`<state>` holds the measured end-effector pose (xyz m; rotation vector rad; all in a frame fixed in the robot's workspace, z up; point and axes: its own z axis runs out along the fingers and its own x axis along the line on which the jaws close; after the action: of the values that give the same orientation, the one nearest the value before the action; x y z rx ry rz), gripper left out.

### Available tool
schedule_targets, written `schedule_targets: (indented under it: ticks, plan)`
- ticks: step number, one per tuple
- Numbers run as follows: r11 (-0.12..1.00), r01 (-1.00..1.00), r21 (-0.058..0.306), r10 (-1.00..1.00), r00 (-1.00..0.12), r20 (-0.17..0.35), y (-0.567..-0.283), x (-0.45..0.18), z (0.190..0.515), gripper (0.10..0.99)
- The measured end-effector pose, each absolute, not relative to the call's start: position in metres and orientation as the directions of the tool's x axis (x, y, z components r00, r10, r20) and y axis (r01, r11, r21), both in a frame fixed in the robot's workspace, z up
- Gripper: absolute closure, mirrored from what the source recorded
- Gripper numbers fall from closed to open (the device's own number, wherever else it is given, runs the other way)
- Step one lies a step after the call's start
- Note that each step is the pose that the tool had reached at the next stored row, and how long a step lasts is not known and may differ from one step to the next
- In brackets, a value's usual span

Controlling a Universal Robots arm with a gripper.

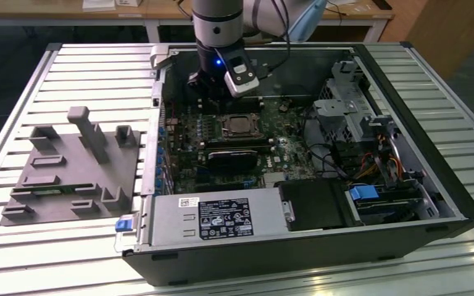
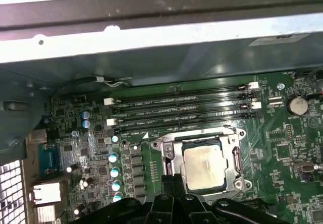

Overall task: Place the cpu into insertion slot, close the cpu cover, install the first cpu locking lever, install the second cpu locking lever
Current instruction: 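Install the first cpu locking lever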

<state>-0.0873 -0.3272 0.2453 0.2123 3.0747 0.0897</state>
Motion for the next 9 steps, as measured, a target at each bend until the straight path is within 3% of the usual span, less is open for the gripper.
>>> schedule_targets:
  ticks: [9]
  plan:
    - [0.989,0.135,0.062,0.139,-0.989,-0.057,-0.3272,-0.0953,0.2463,0.984]
